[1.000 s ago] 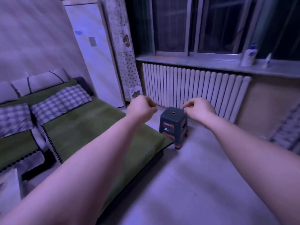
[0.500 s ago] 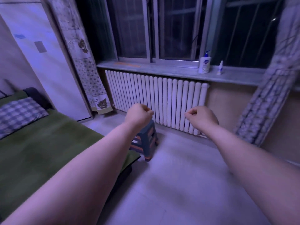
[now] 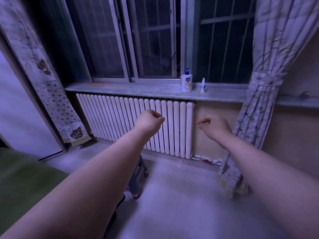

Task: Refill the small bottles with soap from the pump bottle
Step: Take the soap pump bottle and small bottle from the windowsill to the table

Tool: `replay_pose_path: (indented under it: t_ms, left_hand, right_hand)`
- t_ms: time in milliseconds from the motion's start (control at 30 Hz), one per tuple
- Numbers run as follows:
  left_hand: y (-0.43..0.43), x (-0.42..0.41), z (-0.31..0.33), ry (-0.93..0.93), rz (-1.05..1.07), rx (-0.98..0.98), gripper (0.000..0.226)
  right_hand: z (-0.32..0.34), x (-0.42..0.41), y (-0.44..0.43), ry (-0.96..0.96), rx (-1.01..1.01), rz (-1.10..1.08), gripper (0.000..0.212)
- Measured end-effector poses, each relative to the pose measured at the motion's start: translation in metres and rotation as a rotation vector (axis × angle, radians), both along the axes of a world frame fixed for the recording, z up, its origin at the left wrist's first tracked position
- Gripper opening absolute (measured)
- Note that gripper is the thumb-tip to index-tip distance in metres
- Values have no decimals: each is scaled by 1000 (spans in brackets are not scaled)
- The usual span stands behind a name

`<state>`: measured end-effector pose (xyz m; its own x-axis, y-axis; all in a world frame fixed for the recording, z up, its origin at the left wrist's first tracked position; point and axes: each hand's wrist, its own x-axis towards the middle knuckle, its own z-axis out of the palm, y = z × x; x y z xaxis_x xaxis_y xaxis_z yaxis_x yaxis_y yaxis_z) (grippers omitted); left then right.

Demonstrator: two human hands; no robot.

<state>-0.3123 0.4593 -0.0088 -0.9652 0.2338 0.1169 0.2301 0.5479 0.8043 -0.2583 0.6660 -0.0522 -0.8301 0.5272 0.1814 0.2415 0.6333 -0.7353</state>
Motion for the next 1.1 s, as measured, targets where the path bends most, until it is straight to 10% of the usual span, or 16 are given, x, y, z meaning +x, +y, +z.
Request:
replay_pose_path:
  t_ms: [1100]
  left_hand:
    - [288, -438, -28, -39, -110, 122, 7]
  right_hand:
    - [-23, -393, 280, 9, -186, -143, 22]
